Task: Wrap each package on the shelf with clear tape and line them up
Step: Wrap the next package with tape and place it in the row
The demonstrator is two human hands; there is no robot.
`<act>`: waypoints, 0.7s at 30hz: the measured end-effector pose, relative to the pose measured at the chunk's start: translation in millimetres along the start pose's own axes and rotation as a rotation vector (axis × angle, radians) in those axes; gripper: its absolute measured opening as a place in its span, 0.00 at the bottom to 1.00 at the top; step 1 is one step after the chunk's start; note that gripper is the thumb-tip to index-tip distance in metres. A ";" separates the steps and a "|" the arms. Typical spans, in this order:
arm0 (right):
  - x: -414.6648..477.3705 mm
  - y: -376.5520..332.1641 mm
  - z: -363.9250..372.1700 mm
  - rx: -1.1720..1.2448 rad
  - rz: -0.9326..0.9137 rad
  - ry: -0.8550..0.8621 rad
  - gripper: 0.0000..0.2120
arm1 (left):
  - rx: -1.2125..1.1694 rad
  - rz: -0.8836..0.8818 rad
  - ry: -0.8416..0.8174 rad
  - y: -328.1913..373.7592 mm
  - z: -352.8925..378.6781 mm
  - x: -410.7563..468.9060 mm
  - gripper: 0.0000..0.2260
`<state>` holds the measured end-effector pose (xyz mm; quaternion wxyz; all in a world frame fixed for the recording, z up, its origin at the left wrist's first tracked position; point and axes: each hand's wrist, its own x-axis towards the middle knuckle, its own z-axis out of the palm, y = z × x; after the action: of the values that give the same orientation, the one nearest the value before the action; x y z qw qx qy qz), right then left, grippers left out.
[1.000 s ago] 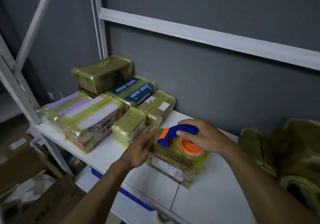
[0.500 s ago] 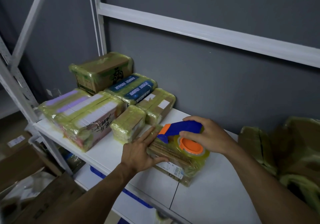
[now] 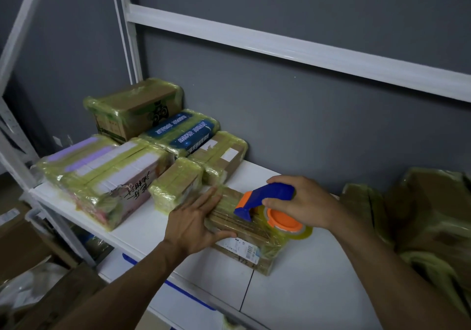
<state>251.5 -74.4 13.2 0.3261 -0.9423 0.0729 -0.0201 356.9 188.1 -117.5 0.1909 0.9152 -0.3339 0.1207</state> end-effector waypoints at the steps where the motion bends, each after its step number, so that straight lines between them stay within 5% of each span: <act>1: 0.2 1.7 -0.3 0.003 0.002 -0.006 0.25 | 0.018 0.019 0.010 1.2 -2.2 1.0 0.53; 6: -4.5 8.1 3.6 0.060 -0.007 0.006 0.21 | 0.027 0.145 0.046 20.1 0.0 4.4 0.55; 11: -9.6 8.3 6.5 0.098 -0.011 0.050 0.32 | -0.009 0.143 0.076 24.7 6.3 7.7 0.50; 15: -8.0 5.7 4.5 0.101 -0.020 0.060 0.21 | 0.011 0.141 0.072 21.9 6.8 8.7 0.49; 21: -14.6 9.7 -3.2 0.074 -0.028 0.036 0.20 | 0.007 0.136 0.076 20.8 6.4 6.0 0.49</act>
<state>235.6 -81.7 9.9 0.3590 -0.9300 0.0646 -0.0444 348.3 167.3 -115.6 0.1915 0.8857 -0.3876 0.1693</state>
